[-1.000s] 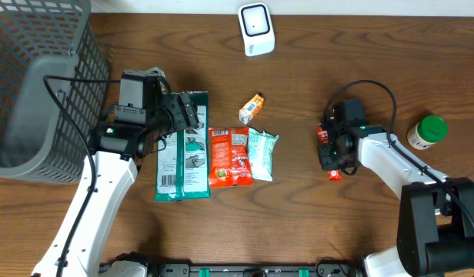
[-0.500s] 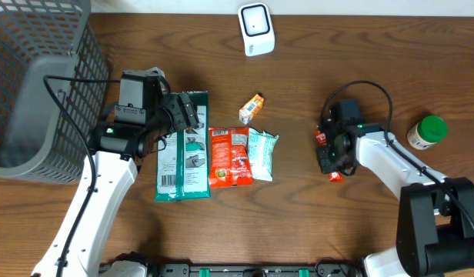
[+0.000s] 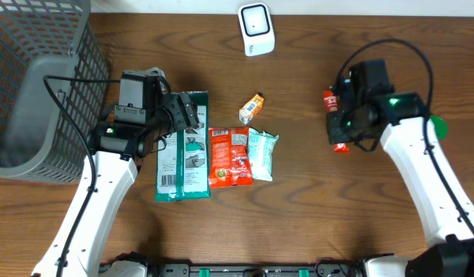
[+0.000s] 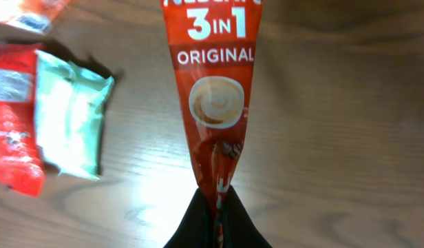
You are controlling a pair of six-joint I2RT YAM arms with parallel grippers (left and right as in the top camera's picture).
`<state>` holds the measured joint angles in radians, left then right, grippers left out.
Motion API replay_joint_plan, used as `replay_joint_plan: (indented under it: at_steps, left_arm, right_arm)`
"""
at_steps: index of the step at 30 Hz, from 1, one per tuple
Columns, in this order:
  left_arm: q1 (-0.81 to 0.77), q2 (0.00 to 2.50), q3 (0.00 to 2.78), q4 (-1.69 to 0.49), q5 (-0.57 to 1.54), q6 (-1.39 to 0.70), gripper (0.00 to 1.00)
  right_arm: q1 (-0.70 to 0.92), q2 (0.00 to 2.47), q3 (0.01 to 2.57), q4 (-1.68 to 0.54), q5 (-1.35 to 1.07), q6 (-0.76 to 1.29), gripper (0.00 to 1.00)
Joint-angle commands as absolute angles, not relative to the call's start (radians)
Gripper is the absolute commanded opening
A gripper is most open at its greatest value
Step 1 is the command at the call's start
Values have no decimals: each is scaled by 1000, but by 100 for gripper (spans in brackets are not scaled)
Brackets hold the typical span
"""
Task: Scan the item barcode
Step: 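Raise the stick up to the white scanner with the right gripper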
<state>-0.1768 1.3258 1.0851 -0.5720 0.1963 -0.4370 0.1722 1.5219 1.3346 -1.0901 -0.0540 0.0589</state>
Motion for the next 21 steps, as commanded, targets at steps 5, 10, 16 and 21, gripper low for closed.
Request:
replay_joint_plan:
  at_steps: [5,10,16,21]
  left_arm:
    - [-173,1327,1092,-572,194,-420,86]
    - [-173,1327,1092,-572,194,-420,86]
    - [-173,1327,1092,-572,194,-420,86]
    - [-173,1327,1092,-572,194,-420,86]
  right_arm:
    - [205,1534,1683,-1257,-62,138,1]
    - [255,1694,2072,-1468,-62,150,1]
    - [305,1954,2472,-1600,-61,149,1]
    - [317,2112,2560,-1485,-61,93,1]
